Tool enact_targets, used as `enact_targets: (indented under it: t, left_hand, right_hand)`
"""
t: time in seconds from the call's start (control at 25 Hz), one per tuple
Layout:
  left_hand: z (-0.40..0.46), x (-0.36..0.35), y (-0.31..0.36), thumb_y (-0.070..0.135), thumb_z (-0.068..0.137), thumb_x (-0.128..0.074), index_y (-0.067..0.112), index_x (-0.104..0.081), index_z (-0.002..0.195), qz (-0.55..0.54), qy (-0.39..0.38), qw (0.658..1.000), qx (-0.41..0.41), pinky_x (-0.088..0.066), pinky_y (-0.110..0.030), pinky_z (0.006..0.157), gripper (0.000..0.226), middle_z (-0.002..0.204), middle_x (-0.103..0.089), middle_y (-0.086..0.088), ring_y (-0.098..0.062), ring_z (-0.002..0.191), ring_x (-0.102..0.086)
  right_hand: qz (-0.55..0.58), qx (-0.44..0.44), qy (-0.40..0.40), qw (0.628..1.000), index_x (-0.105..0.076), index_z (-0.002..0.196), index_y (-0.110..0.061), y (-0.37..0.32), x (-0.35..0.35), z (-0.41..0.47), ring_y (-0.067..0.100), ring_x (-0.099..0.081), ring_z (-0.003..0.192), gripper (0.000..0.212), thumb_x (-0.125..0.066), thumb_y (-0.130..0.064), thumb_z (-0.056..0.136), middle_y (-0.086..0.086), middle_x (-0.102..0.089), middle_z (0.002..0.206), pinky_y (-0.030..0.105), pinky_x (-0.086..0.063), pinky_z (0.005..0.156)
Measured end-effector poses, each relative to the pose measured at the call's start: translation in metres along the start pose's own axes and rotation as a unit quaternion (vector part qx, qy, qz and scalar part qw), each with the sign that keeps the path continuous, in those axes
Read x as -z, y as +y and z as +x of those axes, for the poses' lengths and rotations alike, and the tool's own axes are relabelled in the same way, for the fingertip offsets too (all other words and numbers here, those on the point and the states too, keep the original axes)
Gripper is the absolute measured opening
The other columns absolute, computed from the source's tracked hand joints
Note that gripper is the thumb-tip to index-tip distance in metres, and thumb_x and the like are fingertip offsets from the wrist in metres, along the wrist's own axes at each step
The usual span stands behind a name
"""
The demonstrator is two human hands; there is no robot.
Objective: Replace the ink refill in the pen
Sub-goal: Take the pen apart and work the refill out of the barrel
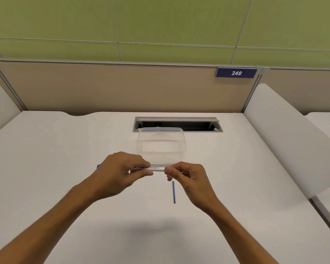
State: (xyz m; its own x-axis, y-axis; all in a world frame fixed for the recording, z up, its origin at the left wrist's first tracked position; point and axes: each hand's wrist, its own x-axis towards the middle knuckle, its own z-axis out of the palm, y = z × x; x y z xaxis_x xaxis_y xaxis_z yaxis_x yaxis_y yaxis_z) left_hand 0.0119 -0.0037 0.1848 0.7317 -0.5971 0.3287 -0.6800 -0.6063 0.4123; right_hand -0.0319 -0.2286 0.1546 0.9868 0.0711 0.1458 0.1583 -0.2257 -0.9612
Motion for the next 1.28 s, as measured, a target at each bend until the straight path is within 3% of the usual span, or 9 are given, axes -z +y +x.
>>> enact_targets:
  t: [0.08, 0.16, 0.4, 0.52, 0.64, 0.76, 0.96, 1.16, 1.28]
  left_hand:
    - [0.0, -0.001, 0.001, 0.05, 0.089, -0.048, 0.03, -0.068, 0.086, 0.072, 0.023, 0.996, -0.04, -0.028, -0.021, 0.046, 0.029, 0.062, -0.048, 0.019, -0.006, 0.057, -0.037]
    - [0.0, -0.002, 0.003, 0.047, 0.09, -0.047, 0.029, -0.068, 0.086, 0.104, 0.028, 0.992, -0.059, -0.026, -0.02, 0.044, 0.029, 0.062, -0.052, 0.014, -0.007, 0.057, -0.033]
    - [0.001, -0.001, 0.002, 0.053, 0.091, -0.042, 0.03, -0.069, 0.085, 0.086, 0.007, 0.995, -0.042, -0.027, -0.024, 0.045, 0.036, 0.059, -0.051, 0.009, -0.012, 0.057, -0.036]
    - [0.002, 0.005, -0.001, 0.062, 0.088, -0.04, 0.031, -0.07, 0.087, 0.003, -0.028, 1.0, 0.013, -0.035, -0.027, 0.049, 0.044, 0.064, -0.056, 0.009, -0.012, 0.057, -0.045]
    - [0.001, 0.007, 0.0, 0.063, 0.087, -0.039, 0.034, -0.071, 0.09, 0.005, -0.025, 1.0, 0.01, -0.036, -0.027, 0.05, 0.043, 0.064, -0.054, 0.021, -0.006, 0.057, -0.047]
    - [0.0, 0.005, 0.0, 0.061, 0.089, -0.039, 0.035, -0.07, 0.092, 0.035, -0.005, 0.999, -0.004, -0.031, -0.025, 0.048, 0.04, 0.058, -0.05, 0.018, -0.006, 0.057, -0.043]
    - [0.002, 0.003, 0.004, 0.052, 0.092, -0.043, 0.033, -0.07, 0.092, 0.082, 0.01, 0.996, -0.039, -0.027, -0.024, 0.044, 0.033, 0.061, -0.051, 0.01, -0.011, 0.058, -0.036]
    - [0.001, 0.004, 0.004, 0.057, 0.091, -0.039, 0.033, -0.07, 0.092, 0.061, -0.014, 0.998, -0.019, -0.03, -0.027, 0.045, 0.038, 0.059, -0.05, 0.011, -0.011, 0.057, -0.039]
    - [0.001, 0.009, 0.002, 0.063, 0.087, -0.039, 0.034, -0.071, 0.092, -0.004, -0.043, 0.999, 0.026, -0.033, -0.023, 0.05, 0.044, 0.059, -0.053, 0.019, -0.007, 0.057, -0.048]
  right_hand:
    - [0.011, -0.022, 0.008, 1.0, -0.074, 0.071, -0.008, 0.002, -0.003, 0.0, 0.008, -0.069, 0.077, 0.048, -0.055, -0.048, 0.089, 0.001, -0.076, 0.075, 0.018, -0.048, 0.074]
    - [0.022, -0.031, 0.006, 0.999, -0.075, 0.072, -0.007, 0.003, -0.006, -0.001, 0.007, -0.068, 0.072, 0.051, -0.052, -0.049, 0.088, 0.004, -0.074, 0.07, 0.016, -0.046, 0.07]
    - [0.048, -0.03, -0.015, 0.998, -0.074, 0.076, -0.009, -0.001, -0.002, -0.001, 0.005, -0.065, 0.072, 0.03, -0.06, -0.027, 0.095, -0.001, -0.071, 0.07, 0.014, -0.047, 0.072]
    - [0.042, -0.011, -0.011, 0.999, -0.076, 0.081, -0.012, -0.003, 0.001, 0.0, 0.011, -0.069, 0.078, 0.015, -0.068, -0.017, 0.091, 0.001, -0.074, 0.075, 0.026, -0.054, 0.081]
    - [0.028, -0.011, 0.002, 1.0, -0.078, 0.083, -0.017, -0.003, 0.001, -0.002, 0.017, -0.073, 0.084, 0.006, -0.073, -0.018, 0.087, 0.001, -0.077, 0.08, 0.034, -0.054, 0.085]
    - [0.03, -0.019, 0.01, 0.999, -0.077, 0.08, -0.021, -0.004, -0.001, -0.002, 0.016, -0.072, 0.085, 0.011, -0.071, -0.024, 0.089, 0.001, -0.077, 0.079, 0.034, -0.053, 0.085]
    - [0.019, -0.042, 0.009, 0.999, -0.074, 0.067, -0.017, -0.005, -0.005, -0.001, 0.002, -0.069, 0.076, 0.038, -0.058, -0.042, 0.091, 0.0, -0.075, 0.072, 0.012, -0.047, 0.074]
    - [0.039, -0.03, -0.017, 0.999, -0.074, 0.074, -0.011, -0.005, -0.002, -0.001, 0.004, -0.067, 0.075, 0.03, -0.062, -0.029, 0.094, 0.0, -0.073, 0.07, 0.013, -0.047, 0.075]
    - [0.028, -0.018, -0.012, 0.999, -0.077, 0.081, -0.016, -0.006, 0.001, 0.0, 0.01, -0.07, 0.081, 0.013, -0.069, -0.022, 0.09, 0.002, -0.076, 0.078, 0.026, -0.052, 0.08]
